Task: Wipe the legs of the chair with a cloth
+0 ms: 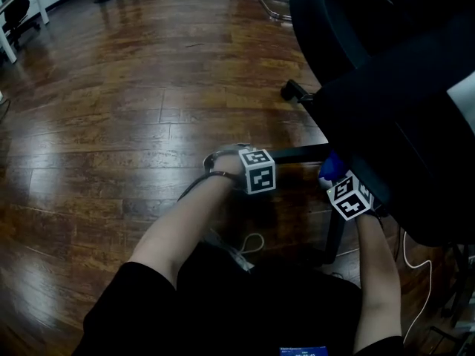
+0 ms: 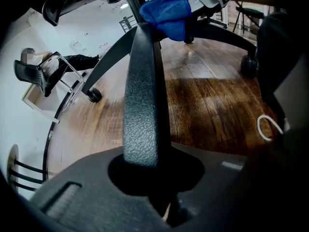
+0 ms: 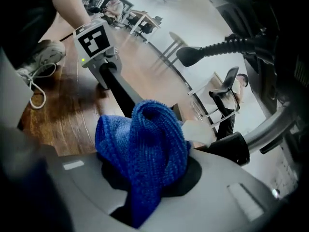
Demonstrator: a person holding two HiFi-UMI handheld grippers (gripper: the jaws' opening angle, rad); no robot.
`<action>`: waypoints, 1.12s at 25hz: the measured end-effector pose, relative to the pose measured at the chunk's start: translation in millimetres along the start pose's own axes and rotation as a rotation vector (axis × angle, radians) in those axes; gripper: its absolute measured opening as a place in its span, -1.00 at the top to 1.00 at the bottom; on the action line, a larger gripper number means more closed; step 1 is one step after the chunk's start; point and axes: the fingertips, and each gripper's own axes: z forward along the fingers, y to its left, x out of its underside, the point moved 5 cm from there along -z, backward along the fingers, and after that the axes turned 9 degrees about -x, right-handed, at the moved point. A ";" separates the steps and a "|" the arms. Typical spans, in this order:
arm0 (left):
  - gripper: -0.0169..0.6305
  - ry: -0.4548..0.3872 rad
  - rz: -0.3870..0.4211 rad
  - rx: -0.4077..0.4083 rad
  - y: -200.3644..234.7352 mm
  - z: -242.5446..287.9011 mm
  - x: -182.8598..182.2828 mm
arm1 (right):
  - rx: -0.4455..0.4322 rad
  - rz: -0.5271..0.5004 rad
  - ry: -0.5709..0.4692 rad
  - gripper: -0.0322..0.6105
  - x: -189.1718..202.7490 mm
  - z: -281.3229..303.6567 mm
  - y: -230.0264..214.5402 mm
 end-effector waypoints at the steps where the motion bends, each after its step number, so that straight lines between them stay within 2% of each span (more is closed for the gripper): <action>1: 0.80 0.004 0.001 0.002 0.2 0.1 1.1 | 0.013 -0.025 0.015 0.65 -1.1 1.6 1.7; 3: 0.80 0.015 -0.013 0.013 -0.7 0.4 2.2 | 0.030 -0.074 0.048 0.67 -1.9 3.1 7.9; 6: 0.80 0.026 -0.036 0.046 -5.1 -0.9 -0.6 | -0.009 -0.135 0.101 0.67 4.0 -4.0 26.0; 11: 0.80 0.006 -0.053 0.093 -16.2 -4.3 -3.0 | -0.157 -0.231 0.189 0.65 28.7 -30.2 87.1; 15: 0.79 -0.007 -0.063 0.144 -27.9 -9.0 -8.5 | -0.313 -0.332 0.272 0.65 60.8 -63.7 150.4; 18: 0.77 -0.023 -0.069 0.166 -37.4 -14.8 -17.1 | -0.402 -0.346 0.298 0.65 86.4 -90.2 180.7; 21: 0.76 -0.019 -0.055 0.173 -42.9 -16.3 -19.7 | -0.400 -0.318 0.294 0.65 94.7 -94.1 184.1; 23: 0.76 -0.011 -0.035 0.179 -42.0 -14.3 -17.8 | -0.368 -0.316 0.303 0.65 88.2 -81.2 173.0; 28: 0.75 0.015 -0.014 0.180 -42.3 -14.0 -19.3 | -0.198 -0.337 0.330 0.65 53.7 -24.7 88.9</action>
